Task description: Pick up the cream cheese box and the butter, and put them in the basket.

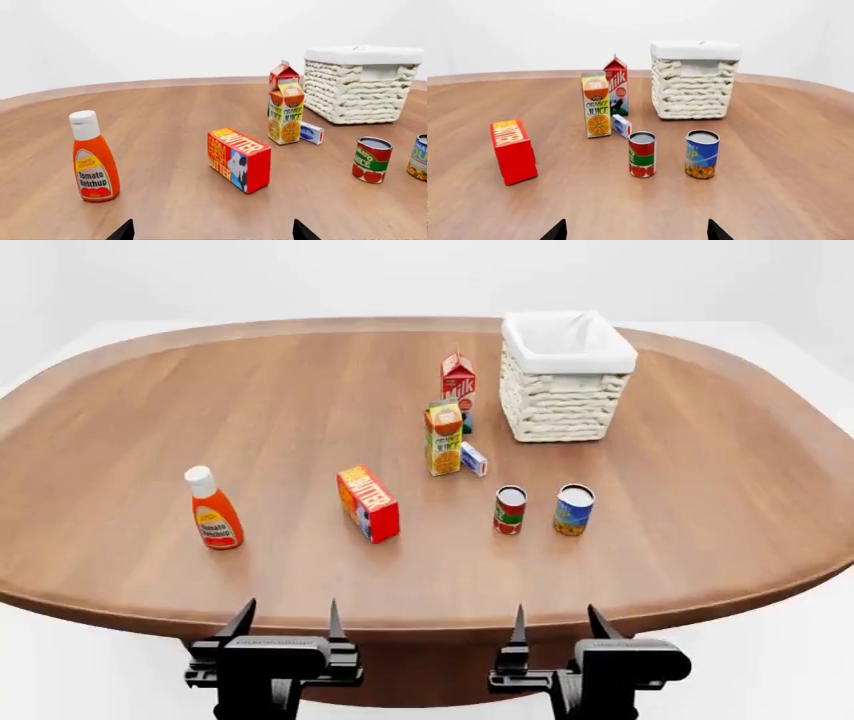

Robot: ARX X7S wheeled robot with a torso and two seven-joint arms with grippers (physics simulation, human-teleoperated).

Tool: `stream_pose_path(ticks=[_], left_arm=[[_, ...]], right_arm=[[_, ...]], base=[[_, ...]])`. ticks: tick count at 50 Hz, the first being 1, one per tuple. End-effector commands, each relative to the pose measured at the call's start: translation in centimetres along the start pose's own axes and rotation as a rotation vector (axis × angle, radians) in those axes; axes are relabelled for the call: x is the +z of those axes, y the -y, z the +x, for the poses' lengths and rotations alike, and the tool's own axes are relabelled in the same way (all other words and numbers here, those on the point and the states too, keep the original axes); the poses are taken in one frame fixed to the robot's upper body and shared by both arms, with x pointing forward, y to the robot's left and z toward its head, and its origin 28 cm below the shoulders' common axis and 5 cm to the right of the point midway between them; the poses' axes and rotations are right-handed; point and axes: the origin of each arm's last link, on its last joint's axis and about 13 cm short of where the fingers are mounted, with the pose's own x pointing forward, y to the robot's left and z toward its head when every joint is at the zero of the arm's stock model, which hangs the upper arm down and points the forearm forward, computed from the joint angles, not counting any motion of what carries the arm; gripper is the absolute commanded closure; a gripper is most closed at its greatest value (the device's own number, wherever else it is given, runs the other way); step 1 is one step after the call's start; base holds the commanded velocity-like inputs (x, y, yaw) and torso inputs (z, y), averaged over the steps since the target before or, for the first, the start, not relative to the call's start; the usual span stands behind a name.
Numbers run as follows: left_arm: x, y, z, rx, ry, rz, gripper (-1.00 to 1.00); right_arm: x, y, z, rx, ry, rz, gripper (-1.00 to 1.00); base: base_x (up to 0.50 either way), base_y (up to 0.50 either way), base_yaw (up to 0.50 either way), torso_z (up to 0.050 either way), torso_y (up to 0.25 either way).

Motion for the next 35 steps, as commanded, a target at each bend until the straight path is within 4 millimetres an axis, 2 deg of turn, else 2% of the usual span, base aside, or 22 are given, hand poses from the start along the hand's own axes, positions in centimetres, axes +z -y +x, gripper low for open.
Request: stream_pose_path(ticks=[1, 7, 10, 13, 15, 16, 17, 24, 29, 35], left_arm=[[0.0, 0.0, 0.0, -0.003, -0.004, -0.011, -1.00], [0.4, -0.1, 0.1, -0.003, 0.017, -0.016, -1.00], [2.1, -1.1, 0.5, 0.036, 0.117, 0.001, -1.00], [4.7, -2.9, 1.2, 0.133, 0.242, 0.018, -1.00], [6.7, -4.3, 1.3, 0.217, 0.341, 0.021, -1.00], [7.4, -4.8, 1.2, 0.239, 0.375, 0.020, -1.00], [8.5, -5.6, 1.0, 0.285, 0.438, 0.032, -1.00], [11.5, -8.0, -0.3, 0.447, 0.588, 0.055, -1.00], [13.1, -8.9, -1.7, 0.493, 0.653, 0.051, -1.00], [14.1, -9.8, -2.3, 0.547, 0.703, 0.055, -1.00]], right_arm=[[0.0, 0.0, 0.0, 0.003, -0.001, 0.002, -1.00], [0.4, 0.1, 0.2, -0.009, 0.012, 0.011, -1.00], [2.1, 1.1, 0.9, -0.061, 0.096, 0.075, -1.00], [5.2, 2.7, 1.6, -0.138, 0.260, 0.147, -1.00], [8.1, 4.2, 1.5, -0.208, 0.451, 0.150, -1.00], [8.1, 4.2, 1.5, -0.208, 0.451, 0.150, -1.00], [9.7, 5.1, 1.2, -0.252, 0.551, 0.149, -1.00], [13.4, 7.2, -0.1, -0.356, 0.797, 0.138, -1.00], [14.6, 7.4, -0.8, -0.346, 0.866, 0.125, -1.00], [15.1, 7.3, -1.3, -0.336, 0.924, 0.131, -1.00]], base=[[0.00, 0.00, 0.00, 0.000, 0.000], [0.00, 0.00, 0.00, 0.000, 0.000], [0.00, 0.00, 0.00, 0.000, 0.000], [0.00, 0.00, 0.00, 0.000, 0.000], [0.00, 0.00, 0.00, 0.000, 0.000], [0.00, 0.00, 0.00, 0.000, 0.000], [0.00, 0.00, 0.00, 0.000, 0.000], [0.00, 0.00, 0.00, 0.000, 0.000], [0.00, 0.00, 0.00, 0.000, 0.000], [0.02, 0.00, 0.00, 0.000, 0.000]])
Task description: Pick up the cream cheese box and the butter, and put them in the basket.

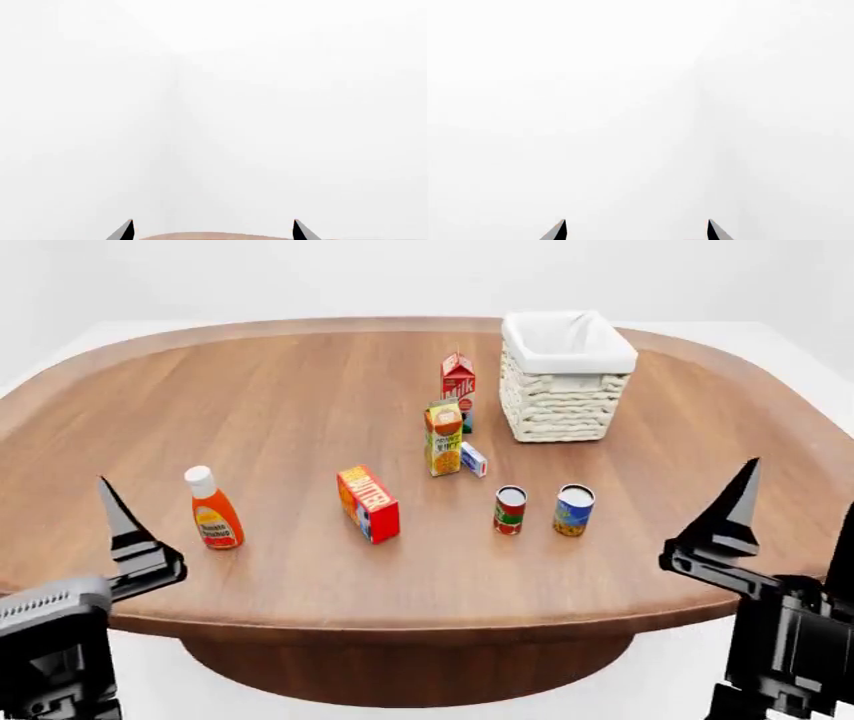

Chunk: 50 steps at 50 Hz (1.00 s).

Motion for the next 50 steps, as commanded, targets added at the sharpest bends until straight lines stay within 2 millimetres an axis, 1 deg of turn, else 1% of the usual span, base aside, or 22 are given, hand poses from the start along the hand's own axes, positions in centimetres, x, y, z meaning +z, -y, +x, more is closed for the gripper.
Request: stream_pose_path(ticks=[1, 5, 8, 9, 16, 26, 50], left_arm=[[3.4, -2.8, 0.9, 0.138, 0.164, 0.013, -1.00], [3.8, -2.9, 0.8, 0.150, 0.189, 0.010, -1.00], [3.8, -2.9, 0.8, 0.150, 0.192, 0.012, -1.00], [3.9, -2.9, 0.8, 0.153, 0.203, 0.013, -1.00], [4.0, -2.9, 0.8, 0.153, 0.211, 0.015, -1.00], [4.1, -2.9, 0.8, 0.158, 0.211, 0.011, -1.00], [4.4, -3.0, 0.7, 0.162, 0.219, 0.005, -1.00]], right_arm=[[3.6, 0.7, 1.0, -0.023, 0.230, 0.014, -1.00], [4.2, 0.5, 0.8, 0.009, 0.260, 0.018, -1.00], [4.2, 0.5, 0.8, 0.013, 0.257, 0.014, -1.00], [4.1, 0.4, 0.9, 0.018, 0.229, 0.020, -1.00], [4.4, -0.1, 0.7, 0.061, 0.226, 0.003, -1.00], [4.5, -1.1, 0.5, 0.150, 0.173, -0.032, -1.00], [4.8, -1.6, 0.2, 0.189, 0.171, -0.031, -1.00]], base=[[0.13, 0.00, 0.00, 0.000, 0.000], [0.30, 0.00, 0.00, 0.000, 0.000], [0.50, 0.00, 0.00, 0.000, 0.000], [0.50, 0.00, 0.00, 0.000, 0.000], [0.50, 0.00, 0.00, 0.000, 0.000], [0.50, 0.00, 0.00, 0.000, 0.000], [0.50, 0.00, 0.00, 0.000, 0.001]])
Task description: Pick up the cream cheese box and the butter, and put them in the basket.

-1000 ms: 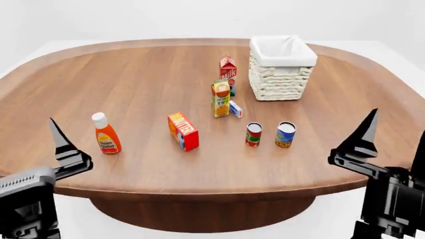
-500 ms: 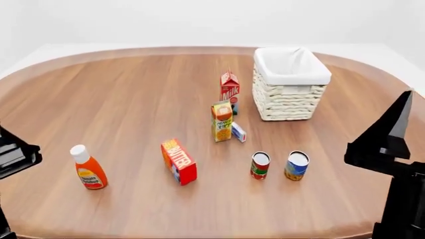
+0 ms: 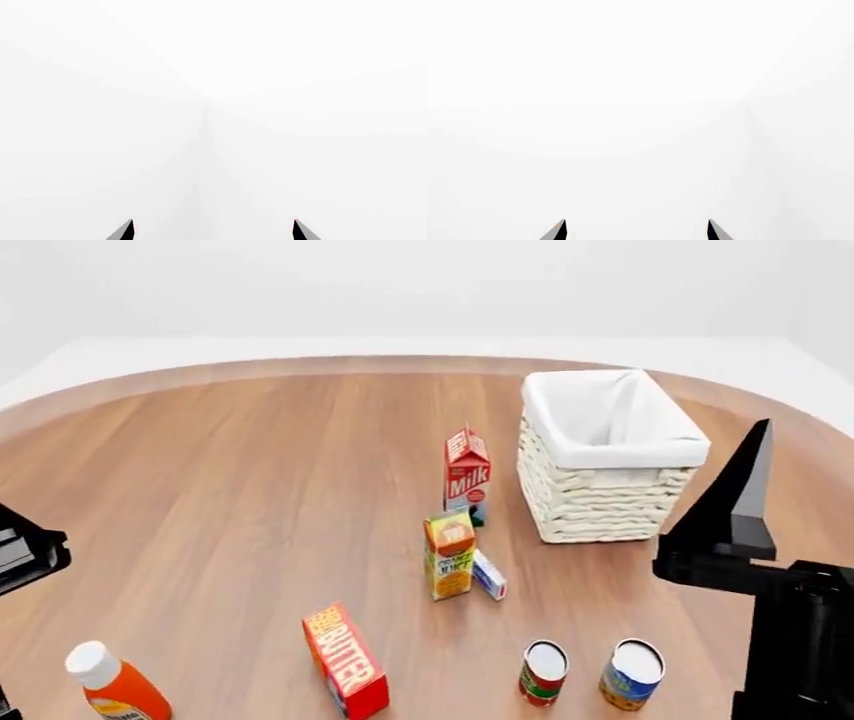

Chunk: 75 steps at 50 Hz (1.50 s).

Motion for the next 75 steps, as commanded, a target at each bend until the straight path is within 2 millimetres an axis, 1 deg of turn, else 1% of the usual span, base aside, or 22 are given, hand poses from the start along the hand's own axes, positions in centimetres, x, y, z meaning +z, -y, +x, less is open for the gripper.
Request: stream_pose_path(ticks=[1, 15, 52, 53, 55, 59, 60, 62, 64, 66, 69, 72, 73, 75], left_arm=[[0.2, -0.4, -0.1, 0.006, 0.007, 0.004, -1.00], [0.7, -0.4, 0.0, 0.006, 0.018, -0.001, -1.00], [0.4, -0.5, 0.0, 0.004, 0.004, 0.008, -1.00], [0.4, -0.4, 0.0, 0.003, 0.003, 0.008, -1.00], [0.4, -0.4, 0.0, 0.002, 0.003, 0.008, -1.00], [0.3, -0.4, -0.1, -0.002, 0.000, 0.009, -1.00], [0.3, -0.4, -0.1, -0.002, 0.000, 0.010, -1.00], [0.4, -0.4, 0.0, -0.002, 0.000, 0.010, -1.00], [0.4, -0.4, -0.1, -0.001, -0.001, 0.010, -1.00], [0.3, -0.3, -0.1, -0.003, -0.003, 0.010, -1.00], [0.3, -0.3, -0.1, -0.005, -0.003, 0.011, -1.00], [0.4, -0.3, -0.1, -0.004, -0.001, 0.013, -1.00], [0.5, -0.3, 0.0, -0.003, -0.001, 0.013, -1.00], [0.5, -0.4, 0.0, -0.001, 0.000, 0.013, -1.00]], right_arm=[[0.4, -0.1, -0.1, 0.020, 0.013, -0.020, -1.00], [0.5, -0.2, 0.0, 0.027, 0.016, -0.019, -1.00], [0.6, -0.5, -0.1, 0.053, 0.007, -0.020, -1.00], [0.5, -0.5, -0.1, 0.058, -0.014, -0.036, -1.00], [0.4, -0.8, -0.1, 0.075, -0.122, -0.024, -1.00], [0.4, -1.3, -0.3, 0.126, -0.237, -0.019, -1.00], [0.5, -1.4, -0.4, 0.155, -0.311, 0.006, -1.00], [0.6, -1.5, -0.3, 0.172, -0.380, -0.002, -1.00], [1.0, -1.5, -0.2, 0.192, -0.403, -0.004, -1.00], [1.2, -1.5, -0.2, 0.193, -0.514, -0.022, -1.00], [1.6, -1.3, -0.1, 0.193, -0.631, -0.005, -1.00], [2.4, -1.1, -0.1, 0.222, -0.770, 0.050, -1.00], [2.6, -1.1, -0.1, 0.245, -0.823, 0.019, -1.00], [3.1, -1.0, 0.0, 0.268, -0.830, 0.020, -1.00]], base=[[0.50, 0.00, 0.00, 0.000, 0.000], [0.50, 0.00, 0.00, 0.000, 0.000], [0.50, 0.01, 0.00, 0.000, 0.001], [0.50, 0.02, 0.00, 0.000, 0.000], [0.23, 0.01, 0.00, 0.000, 0.000], [0.00, 0.00, 0.00, 0.000, 0.000], [0.00, 0.00, 0.00, 0.000, 0.000], [0.00, 0.00, 0.00, 0.000, 0.000], [0.00, 0.00, 0.00, 0.000, 0.000], [0.00, 0.00, 0.00, 0.000, 0.000], [0.00, 0.00, 0.00, 0.000, 0.000], [0.00, 0.00, 0.00, 0.000, 0.000], [0.00, 0.00, 0.00, 0.000, 0.000], [0.00, 0.00, 0.00, 0.000, 0.000]])
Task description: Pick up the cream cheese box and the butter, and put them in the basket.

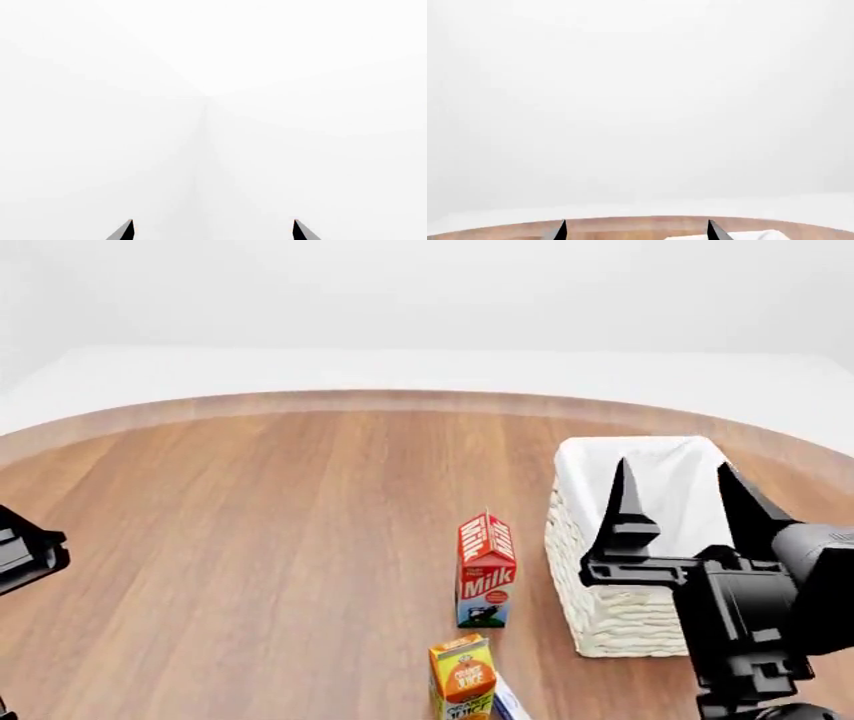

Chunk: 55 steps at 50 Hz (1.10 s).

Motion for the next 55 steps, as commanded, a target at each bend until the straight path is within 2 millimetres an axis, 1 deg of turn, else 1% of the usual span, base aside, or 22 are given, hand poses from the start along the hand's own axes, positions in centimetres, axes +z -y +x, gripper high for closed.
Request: stream_pose_path(ticks=[1, 2, 3, 6, 9, 11, 12, 14, 16, 19, 23, 24, 26, 30, 37, 43, 46, 49, 52, 55], left_arm=[[0.1, -0.3, 0.0, 0.006, 0.001, 0.010, -1.00], [0.1, -0.3, 0.0, 0.005, 0.001, 0.010, -1.00], [0.1, -0.3, 0.0, 0.003, 0.001, 0.010, -1.00], [0.2, -0.3, 0.0, 0.001, 0.002, 0.011, -1.00], [0.2, -0.3, 0.0, 0.005, 0.003, 0.013, -1.00], [0.2, -0.2, 0.0, 0.004, 0.002, 0.013, -1.00], [0.1, -0.2, 0.0, 0.002, 0.001, 0.014, -1.00], [0.1, -0.2, 0.0, 0.001, -0.001, 0.014, -1.00], [0.1, -0.2, 0.0, 0.001, -0.001, 0.014, -1.00], [0.0, -0.1, 0.0, 0.002, -0.005, 0.014, -1.00], [0.0, -0.2, 0.0, 0.002, -0.008, 0.014, -1.00], [0.0, -0.2, 0.0, 0.002, -0.008, 0.014, -1.00], [0.0, -0.2, 0.0, 0.002, -0.009, 0.014, -1.00], [0.0, -0.2, 0.0, 0.003, -0.009, 0.014, -1.00], [-0.1, -0.2, 0.0, 0.002, -0.011, 0.014, -1.00], [-0.1, -0.2, 0.0, 0.000, -0.013, 0.015, -1.00], [-0.2, -0.2, 0.0, 0.001, -0.015, 0.016, -1.00], [-0.2, -0.2, -0.1, 0.000, -0.016, 0.017, -1.00], [-0.2, -0.2, -0.1, 0.000, -0.016, 0.017, -1.00], [-0.2, -0.1, -0.1, -0.001, -0.016, 0.017, -1.00]], right_arm=[[2.0, 0.1, -1.4, 0.125, -0.298, -0.051, -1.00], [2.4, 0.2, -1.5, 0.139, -0.304, -0.107, -1.00], [2.5, 0.3, -1.5, 0.148, -0.313, -0.113, -1.00], [2.9, 0.7, -1.7, 0.143, -0.325, -0.121, -1.00], [3.0, 1.0, -1.7, 0.138, -0.402, -0.111, -1.00], [3.2, 1.1, -1.7, 0.171, -0.435, -0.096, -1.00], [3.5, 1.1, -1.6, 0.181, -0.438, -0.121, -1.00], [3.6, 0.9, -1.7, 0.214, -0.466, -0.108, -1.00], [3.5, 0.8, -1.9, 0.220, -0.555, -0.086, -1.00], [3.4, 0.8, -2.1, 0.220, -0.608, -0.084, -1.00], [3.6, 0.7, -2.0, 0.226, -0.604, -0.080, -1.00], [3.6, 0.6, -1.9, 0.221, -0.617, -0.023, -1.00], [3.6, 0.6, -1.7, 0.217, -0.627, -0.040, -1.00], [3.4, 0.4, -1.6, 0.233, -0.654, -0.039, -1.00], [2.4, 0.3, -0.5, 0.240, -0.718, -0.021, -1.00], [1.0, 0.0, -0.3, 0.231, -0.754, -0.041, -1.00], [0.4, 0.0, -0.5, 0.224, -0.785, -0.043, -1.00], [-0.4, -0.2, -1.3, 0.248, -0.817, -0.039, -1.00], [-0.6, -0.2, -1.5, 0.251, -0.832, -0.034, -1.00], [-1.4, -0.2, -1.8, 0.253, -0.865, -0.037, -1.00]], base=[[0.00, 0.00, 0.00, 0.000, 0.000], [0.00, 0.00, 0.00, 0.000, 0.000], [0.00, 0.00, 0.00, 0.000, 0.000], [0.00, 0.00, 0.00, 0.000, 0.000], [0.00, 0.00, 0.00, 0.000, 0.000], [0.00, 0.00, 0.00, 0.000, 0.000], [0.00, 0.00, 0.00, 0.000, 0.000], [0.00, 0.00, 0.00, 0.000, 0.000], [0.00, 0.00, 0.00, 0.000, 0.000], [0.00, 0.00, 0.00, 0.000, 0.000], [0.00, 0.00, 0.00, 0.000, 0.000], [0.00, 0.00, 0.00, 0.000, 0.000], [0.00, 0.00, 0.00, 0.000, 0.000], [0.00, 0.00, 0.00, 0.000, 0.000], [0.00, 0.00, 0.00, 0.000, 0.000], [0.00, 0.00, 0.00, 0.000, 0.000], [0.00, 0.00, 0.00, 0.000, 0.000], [0.00, 0.00, 0.00, 0.000, 0.000], [0.00, 0.00, 0.00, 0.000, 0.000], [0.00, 0.00, 0.00, 0.000, 0.000]])
